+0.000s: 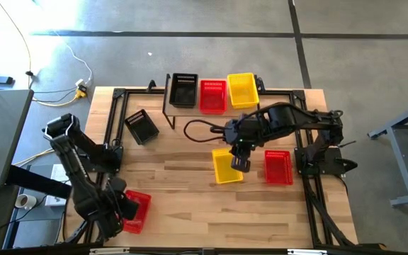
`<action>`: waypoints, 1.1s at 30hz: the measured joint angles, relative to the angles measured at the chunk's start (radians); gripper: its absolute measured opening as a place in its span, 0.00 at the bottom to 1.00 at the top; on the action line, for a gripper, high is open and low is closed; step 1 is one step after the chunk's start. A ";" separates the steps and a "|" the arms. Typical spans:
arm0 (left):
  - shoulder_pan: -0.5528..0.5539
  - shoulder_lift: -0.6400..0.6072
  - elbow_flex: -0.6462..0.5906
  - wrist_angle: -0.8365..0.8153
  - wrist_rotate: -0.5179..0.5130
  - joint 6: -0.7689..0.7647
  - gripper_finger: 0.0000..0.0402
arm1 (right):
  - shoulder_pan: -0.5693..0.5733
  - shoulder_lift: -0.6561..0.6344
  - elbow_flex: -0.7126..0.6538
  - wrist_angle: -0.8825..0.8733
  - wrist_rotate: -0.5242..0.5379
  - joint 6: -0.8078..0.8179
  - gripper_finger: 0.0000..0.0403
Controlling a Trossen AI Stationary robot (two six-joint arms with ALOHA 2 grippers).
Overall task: Stack baskets on shelf by color
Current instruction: Stack the left red basket on top of the red basket on the shelf
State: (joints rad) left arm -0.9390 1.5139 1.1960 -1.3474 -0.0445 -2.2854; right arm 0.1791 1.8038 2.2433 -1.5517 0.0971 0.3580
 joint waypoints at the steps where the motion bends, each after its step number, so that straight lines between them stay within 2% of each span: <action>1: 0.000 0.000 -0.015 0.015 0.014 -0.003 0.38 | 0.002 0.000 0.000 0.000 0.000 0.000 0.24; 10: 0.004 0.000 -0.140 0.112 0.067 -0.013 0.38 | 0.006 0.000 0.000 0.000 0.004 0.000 0.24; 24: 0.036 0.000 -0.332 0.393 0.127 -0.016 0.38 | 0.006 0.000 0.000 0.000 0.004 0.000 0.24; 28: 0.044 0.000 -0.349 0.442 0.125 -0.016 0.30 | 0.006 0.000 0.000 0.000 0.005 0.005 0.24; 33: 0.049 0.000 -0.349 0.440 0.115 -0.015 0.11 | 0.006 0.000 0.000 0.000 0.005 0.011 0.24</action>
State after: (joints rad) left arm -0.8903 1.5139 0.8467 -0.9073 0.0703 -2.3007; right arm 0.1856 1.8042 2.2429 -1.5513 0.1017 0.3687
